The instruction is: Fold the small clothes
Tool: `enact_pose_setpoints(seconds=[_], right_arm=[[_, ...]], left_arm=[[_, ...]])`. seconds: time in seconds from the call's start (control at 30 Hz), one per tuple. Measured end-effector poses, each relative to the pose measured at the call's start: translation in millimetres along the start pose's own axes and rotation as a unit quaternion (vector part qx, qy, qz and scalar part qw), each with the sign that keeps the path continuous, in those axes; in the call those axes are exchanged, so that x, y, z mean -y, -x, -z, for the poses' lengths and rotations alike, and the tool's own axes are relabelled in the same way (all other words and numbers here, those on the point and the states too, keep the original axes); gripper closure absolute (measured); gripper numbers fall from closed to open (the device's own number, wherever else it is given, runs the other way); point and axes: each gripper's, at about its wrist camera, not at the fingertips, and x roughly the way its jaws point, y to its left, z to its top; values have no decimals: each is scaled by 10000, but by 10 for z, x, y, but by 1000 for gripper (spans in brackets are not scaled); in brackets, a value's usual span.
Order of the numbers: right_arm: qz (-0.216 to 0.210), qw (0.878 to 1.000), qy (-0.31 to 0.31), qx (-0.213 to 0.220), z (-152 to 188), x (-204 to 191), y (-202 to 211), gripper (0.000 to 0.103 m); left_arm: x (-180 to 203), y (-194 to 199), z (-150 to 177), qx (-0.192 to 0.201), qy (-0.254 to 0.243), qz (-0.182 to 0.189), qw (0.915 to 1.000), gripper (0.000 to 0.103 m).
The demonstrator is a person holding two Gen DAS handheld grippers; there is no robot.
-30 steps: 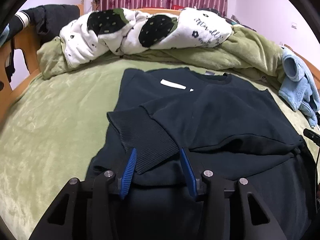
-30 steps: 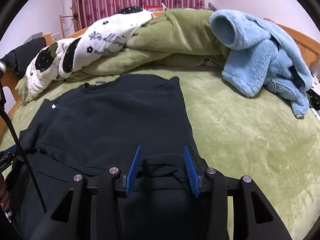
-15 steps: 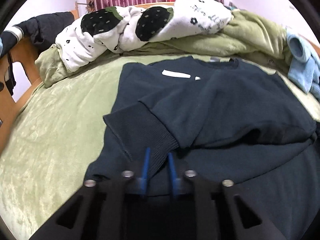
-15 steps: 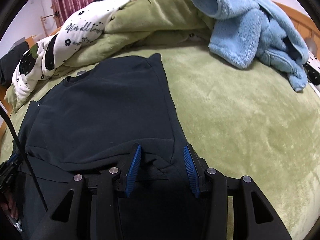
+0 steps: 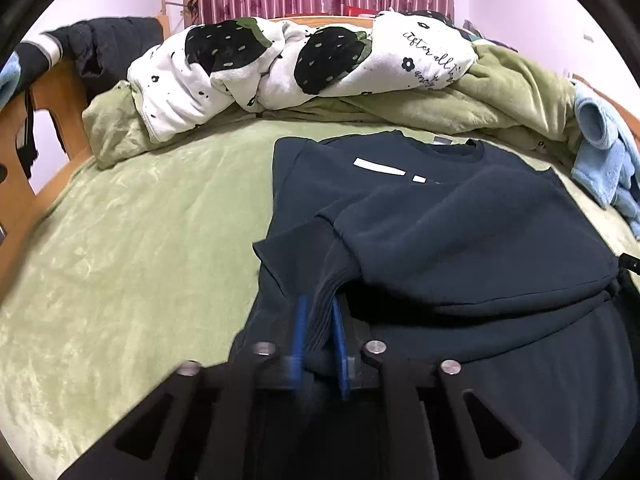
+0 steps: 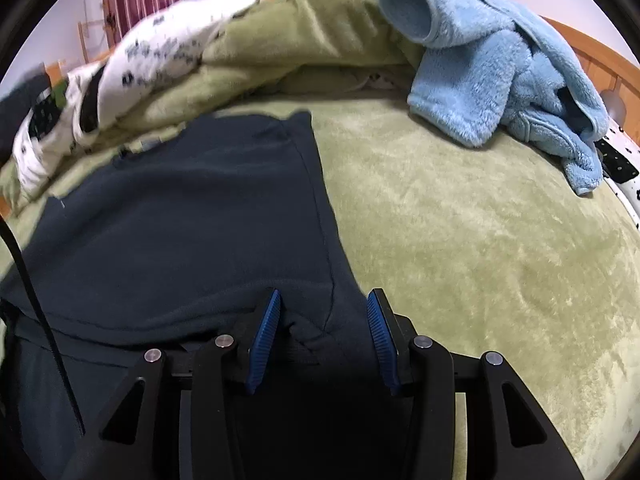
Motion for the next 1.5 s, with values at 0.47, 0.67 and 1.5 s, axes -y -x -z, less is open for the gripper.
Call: enact_pose_setpoints(seconds=[0.47, 0.67, 1.5], right_arm=[[336, 9988, 328, -109, 64, -178, -258, 59], [396, 9985, 358, -138, 69, -165, -284, 54], [431, 9982, 99, -409, 62, 1, -389, 41]], left_arm=[[-162, -90, -210, 330, 641, 409, 9966, 50], [-18, -410, -26, -262, 228, 130, 9993, 50], [187, -516, -77, -119, -48, -191, 9997, 34]])
